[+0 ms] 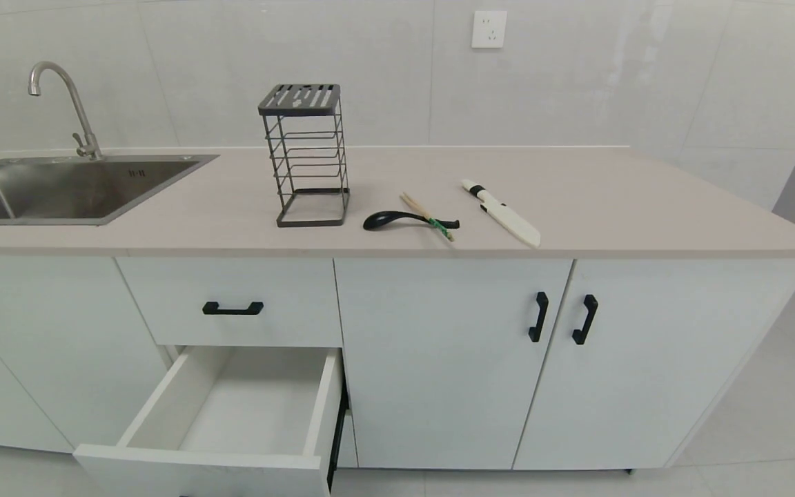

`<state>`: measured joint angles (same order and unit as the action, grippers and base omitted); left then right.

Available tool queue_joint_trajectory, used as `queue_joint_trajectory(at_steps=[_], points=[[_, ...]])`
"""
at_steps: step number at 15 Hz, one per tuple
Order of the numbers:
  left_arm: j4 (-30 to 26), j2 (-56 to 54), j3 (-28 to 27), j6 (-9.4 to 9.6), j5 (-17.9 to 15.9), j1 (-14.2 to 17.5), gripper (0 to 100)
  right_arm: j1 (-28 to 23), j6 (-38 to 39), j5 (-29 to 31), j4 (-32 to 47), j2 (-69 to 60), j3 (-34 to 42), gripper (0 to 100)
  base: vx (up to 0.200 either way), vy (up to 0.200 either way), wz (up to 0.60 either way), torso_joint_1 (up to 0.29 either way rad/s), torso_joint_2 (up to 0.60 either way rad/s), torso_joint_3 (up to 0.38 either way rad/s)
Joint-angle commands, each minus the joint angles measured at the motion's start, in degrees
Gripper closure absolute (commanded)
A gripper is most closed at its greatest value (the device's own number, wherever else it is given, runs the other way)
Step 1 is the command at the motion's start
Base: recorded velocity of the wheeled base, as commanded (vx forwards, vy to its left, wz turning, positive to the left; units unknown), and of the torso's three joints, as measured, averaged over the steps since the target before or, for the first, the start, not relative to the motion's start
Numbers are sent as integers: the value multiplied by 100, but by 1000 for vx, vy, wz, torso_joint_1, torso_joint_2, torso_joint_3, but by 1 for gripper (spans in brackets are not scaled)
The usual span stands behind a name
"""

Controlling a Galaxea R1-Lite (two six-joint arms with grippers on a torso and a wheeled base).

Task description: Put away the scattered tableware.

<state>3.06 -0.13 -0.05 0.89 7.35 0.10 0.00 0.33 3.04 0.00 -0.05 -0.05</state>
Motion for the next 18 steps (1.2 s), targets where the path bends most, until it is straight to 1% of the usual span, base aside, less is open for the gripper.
queue_joint_trajectory(at_steps=[1, 4, 7, 15, 18], points=[[2, 13, 5, -1, 3, -1, 0, 0, 2, -5, 0, 5, 5, 100, 0, 0, 0, 119, -461, -344], [2, 13, 5, -1, 3, 8, 0, 0, -7, 4, 0, 5, -4, 100, 0, 0, 0, 100, -351, -246], [2, 13, -4, -1, 3, -1, 0, 0, -7, 4, 0, 5, 5, 100, 0, 0, 600, 27, -80, -59], [2, 13, 5, -19, 3, -1, 0, 0, -7, 4, 0, 5, -4, 100, 0, 0, 0, 4, -10, -8], [2, 13, 5, -19, 3, -1, 0, 0, -7, 4, 0, 5, -4, 100, 0, 0, 0, 124, -360, -230]])
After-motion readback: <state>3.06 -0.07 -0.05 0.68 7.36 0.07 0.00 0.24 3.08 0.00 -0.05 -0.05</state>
